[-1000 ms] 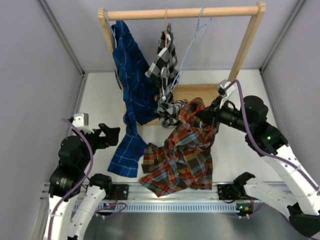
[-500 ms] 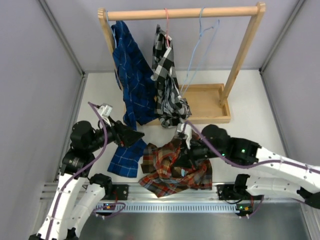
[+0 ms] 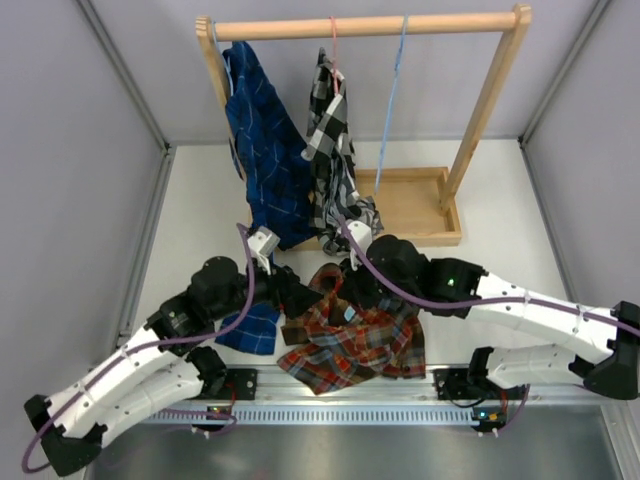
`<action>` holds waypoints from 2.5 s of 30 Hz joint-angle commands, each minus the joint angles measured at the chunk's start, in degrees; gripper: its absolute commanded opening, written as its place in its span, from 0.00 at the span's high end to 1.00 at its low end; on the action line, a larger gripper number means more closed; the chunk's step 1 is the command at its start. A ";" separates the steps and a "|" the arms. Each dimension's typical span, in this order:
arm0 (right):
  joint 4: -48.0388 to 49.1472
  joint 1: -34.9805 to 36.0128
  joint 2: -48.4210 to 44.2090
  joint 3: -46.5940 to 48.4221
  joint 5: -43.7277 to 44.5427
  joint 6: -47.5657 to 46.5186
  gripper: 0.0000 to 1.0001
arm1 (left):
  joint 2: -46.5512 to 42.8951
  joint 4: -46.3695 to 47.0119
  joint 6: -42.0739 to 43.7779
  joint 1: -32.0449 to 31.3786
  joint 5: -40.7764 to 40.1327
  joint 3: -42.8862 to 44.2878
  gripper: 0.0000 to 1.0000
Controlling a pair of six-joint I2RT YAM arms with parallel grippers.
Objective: Place the shirt on the hanger
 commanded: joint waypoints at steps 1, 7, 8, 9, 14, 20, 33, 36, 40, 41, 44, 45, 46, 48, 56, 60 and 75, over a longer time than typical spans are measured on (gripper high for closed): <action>-4.80 -2.11 -0.63 2.75 1.77 2.13 0.98 | 2.14 8.20 1.57 -7.19 -18.00 -2.48 0.05; -5.77 -2.74 -2.65 1.87 0.53 2.75 0.97 | 13.39 13.37 4.38 -20.64 -37.98 -3.63 0.14; -5.77 -2.82 -2.74 1.70 0.18 2.75 0.97 | 13.93 14.79 4.99 -21.18 -38.07 -3.89 0.15; -5.77 -2.74 -2.83 1.43 0.09 2.40 0.97 | 14.71 16.81 6.04 -21.36 -37.90 -4.15 0.16; -5.95 -2.91 -4.76 0.99 0.61 1.87 0.97 | 16.21 20.59 10.35 -21.36 -36.32 -4.42 0.37; -7.27 -4.58 -6.60 -0.24 2.02 1.69 0.97 | 16.66 21.31 12.82 -21.44 -34.04 -3.54 0.56; -7.35 -7.30 -8.10 -2.08 7.26 2.82 0.51 | 20.79 21.58 13.09 -21.36 -35.15 1.46 1.00; -8.93 -8.53 -12.73 -3.49 13.35 7.21 0.21 | 20.17 13.95 6.96 -21.36 -48.63 5.58 1.00; -9.29 -9.68 -21.09 -9.01 18.71 17.14 0.22 | 18.42 2.17 -3.07 -21.36 -59.43 8.77 1.00; -9.20 -9.77 -22.76 -12.94 20.03 20.03 0.22 | 17.80 0.84 -5.78 -21.36 -59.26 8.42 1.00; -7.11 -9.77 -27.69 -21.81 18.12 30.06 0.24 | 15.16 1.09 -10.18 -21.36 -56.28 5.08 1.00; -5.53 -9.77 -29.79 -24.21 16.71 32.69 0.25 | 14.90 1.62 -10.99 -21.36 -55.83 4.29 1.00; -3.16 -9.77 -30.77 -26.32 14.35 33.41 0.27 | 14.81 1.88 -12.04 -21.36 -55.31 2.72 1.00; 3.87 -9.68 -32.35 -31.60 8.45 35.60 0.32 | 14.81 3.37 -12.49 -21.36 -54.69 1.22 1.00; 12.78 -5.29 -34.99 -36.98 8.68 42.82 0.41 | 15.51 5.40 -14.51 -21.36 -53.98 -1.95 1.00; 7.77 -0.03 -36.31 -35.14 15.81 45.37 0.42 | 14.90 6.37 -14.69 -21.36 -53.55 -3.27 1.00; 8.99 19.49 -29.12 -28.11 29.88 47.66 0.44 | 12.79 9.27 -15.39 -21.36 -52.75 -5.47 1.00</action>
